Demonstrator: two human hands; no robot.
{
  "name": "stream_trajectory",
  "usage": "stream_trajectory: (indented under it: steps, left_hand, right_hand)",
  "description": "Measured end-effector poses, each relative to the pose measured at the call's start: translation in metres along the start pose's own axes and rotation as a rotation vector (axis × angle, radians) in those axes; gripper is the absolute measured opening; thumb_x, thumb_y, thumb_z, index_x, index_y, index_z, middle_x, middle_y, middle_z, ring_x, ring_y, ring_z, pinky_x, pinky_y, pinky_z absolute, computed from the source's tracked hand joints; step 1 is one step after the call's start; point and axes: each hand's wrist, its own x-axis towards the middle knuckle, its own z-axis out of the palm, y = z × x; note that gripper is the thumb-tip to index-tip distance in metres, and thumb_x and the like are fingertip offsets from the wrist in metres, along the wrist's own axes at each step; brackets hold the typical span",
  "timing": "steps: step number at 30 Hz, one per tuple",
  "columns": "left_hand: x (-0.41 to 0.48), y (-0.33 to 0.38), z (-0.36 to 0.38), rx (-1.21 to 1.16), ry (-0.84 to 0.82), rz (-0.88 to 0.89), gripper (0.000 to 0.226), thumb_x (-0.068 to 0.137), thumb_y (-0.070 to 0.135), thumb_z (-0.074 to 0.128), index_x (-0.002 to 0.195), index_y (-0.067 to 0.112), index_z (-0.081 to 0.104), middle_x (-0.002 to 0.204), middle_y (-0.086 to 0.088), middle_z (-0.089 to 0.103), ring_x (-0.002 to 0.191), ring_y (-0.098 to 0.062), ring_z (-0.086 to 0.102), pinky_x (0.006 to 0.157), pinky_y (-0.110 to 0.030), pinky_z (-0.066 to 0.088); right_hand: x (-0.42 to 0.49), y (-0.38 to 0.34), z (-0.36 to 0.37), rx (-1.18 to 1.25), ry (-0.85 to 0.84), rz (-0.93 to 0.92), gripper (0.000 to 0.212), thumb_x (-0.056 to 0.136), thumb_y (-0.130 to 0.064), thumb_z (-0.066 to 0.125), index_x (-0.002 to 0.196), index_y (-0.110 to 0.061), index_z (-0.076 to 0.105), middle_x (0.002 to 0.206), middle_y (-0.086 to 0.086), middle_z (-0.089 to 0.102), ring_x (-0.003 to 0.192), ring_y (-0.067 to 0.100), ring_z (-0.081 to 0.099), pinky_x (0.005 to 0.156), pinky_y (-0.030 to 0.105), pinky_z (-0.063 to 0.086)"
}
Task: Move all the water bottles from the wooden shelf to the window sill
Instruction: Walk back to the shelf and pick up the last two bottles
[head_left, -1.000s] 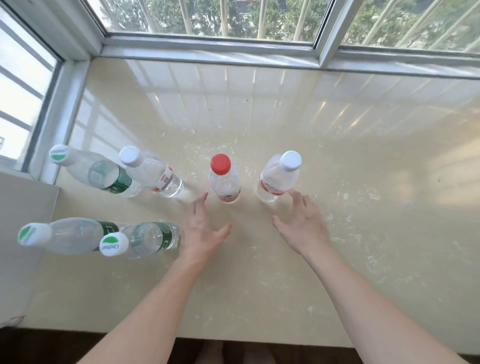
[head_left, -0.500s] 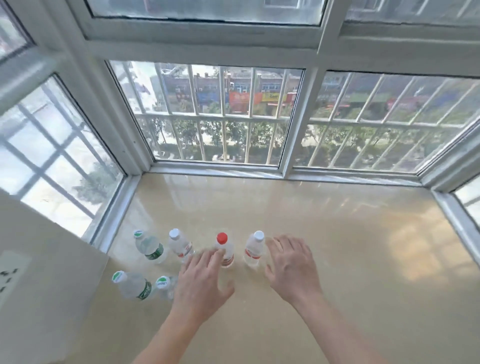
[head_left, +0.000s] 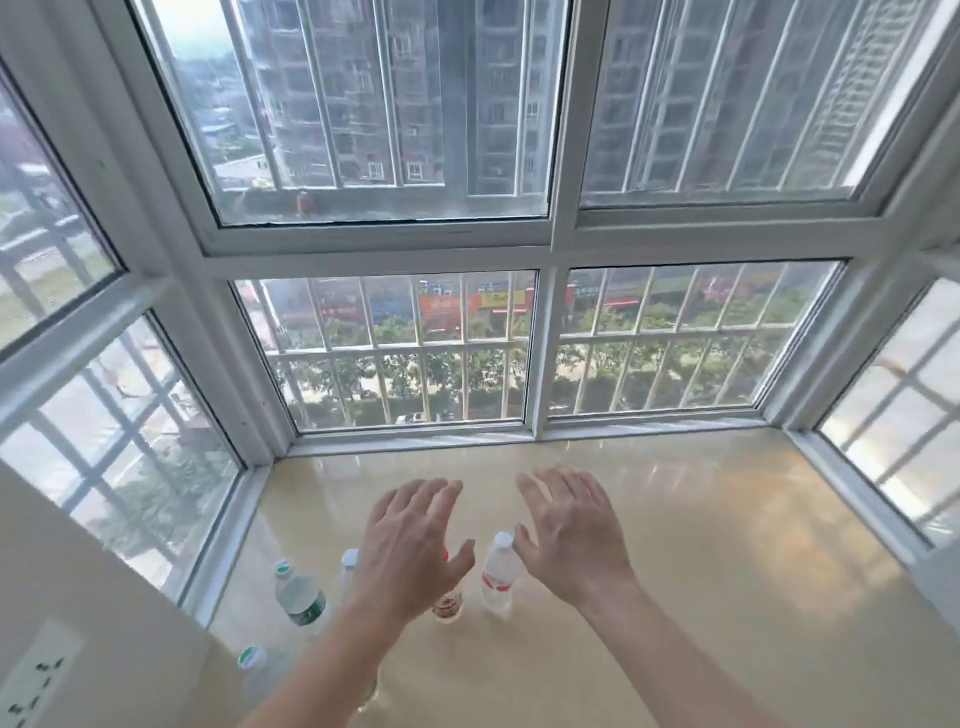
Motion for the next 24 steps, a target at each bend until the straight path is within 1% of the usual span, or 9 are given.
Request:
stream_trajectory:
  steps: [4, 8, 12, 19, 24]
  left_hand:
    - [0.01, 0.011, -0.004, -0.039, 0.012, 0.132, 0.065, 0.077, 0.06, 0.05, 0.131, 0.025, 0.055, 0.126, 0.007, 0.062, 0.117, -0.02, 0.057, 0.099, -0.04, 0.046]
    - [0.016, 0.033, -0.003, -0.119, 0.007, 0.265, 0.062, 0.074, 0.057, 0.052, 0.126, 0.025, 0.058, 0.121, 0.008, 0.064, 0.113, -0.019, 0.059, 0.095, -0.038, 0.047]
    - [0.017, 0.064, 0.004, -0.192, -0.025, 0.428, 0.064, 0.074, 0.058, 0.052, 0.128, 0.024, 0.057, 0.121, 0.007, 0.064, 0.112, -0.02, 0.059, 0.094, -0.039, 0.047]
    - [0.0, 0.154, 0.006, -0.295, -0.081, 0.725, 0.065, 0.073, 0.059, 0.047, 0.125, 0.022, 0.06, 0.12, 0.004, 0.065, 0.111, -0.023, 0.061, 0.093, -0.041, 0.047]
    - [-0.025, 0.223, 0.005, -0.342, -0.12, 0.933, 0.068, 0.075, 0.06, 0.044, 0.128, 0.021, 0.059, 0.123, 0.001, 0.064, 0.115, -0.025, 0.059, 0.095, -0.043, 0.047]
  right_hand:
    - [-0.017, 0.009, -0.015, -0.038, 0.046, 0.125, 0.052, 0.072, -0.042, 0.066, 0.119, -0.02, 0.066, 0.116, 0.005, 0.068, 0.114, 0.028, 0.062, 0.101, 0.046, 0.051]
    - [-0.047, 0.02, -0.027, -0.095, 0.071, 0.25, 0.052, 0.069, -0.041, 0.07, 0.117, -0.021, 0.067, 0.118, 0.005, 0.068, 0.117, 0.027, 0.061, 0.102, 0.043, 0.051]
    - [-0.093, 0.029, -0.042, -0.16, 0.08, 0.432, 0.052, 0.072, -0.042, 0.068, 0.119, -0.021, 0.066, 0.117, 0.005, 0.067, 0.116, 0.028, 0.061, 0.102, 0.044, 0.05]
    - [-0.205, 0.041, -0.081, -0.281, 0.084, 0.787, 0.051, 0.079, -0.042, 0.067, 0.124, -0.019, 0.064, 0.118, 0.007, 0.067, 0.114, 0.028, 0.06, 0.102, 0.045, 0.049]
    - [-0.281, 0.046, -0.107, -0.339, 0.11, 0.987, 0.046, 0.081, -0.037, 0.063, 0.121, -0.014, 0.064, 0.115, 0.009, 0.065, 0.112, 0.031, 0.059, 0.105, 0.047, 0.046]
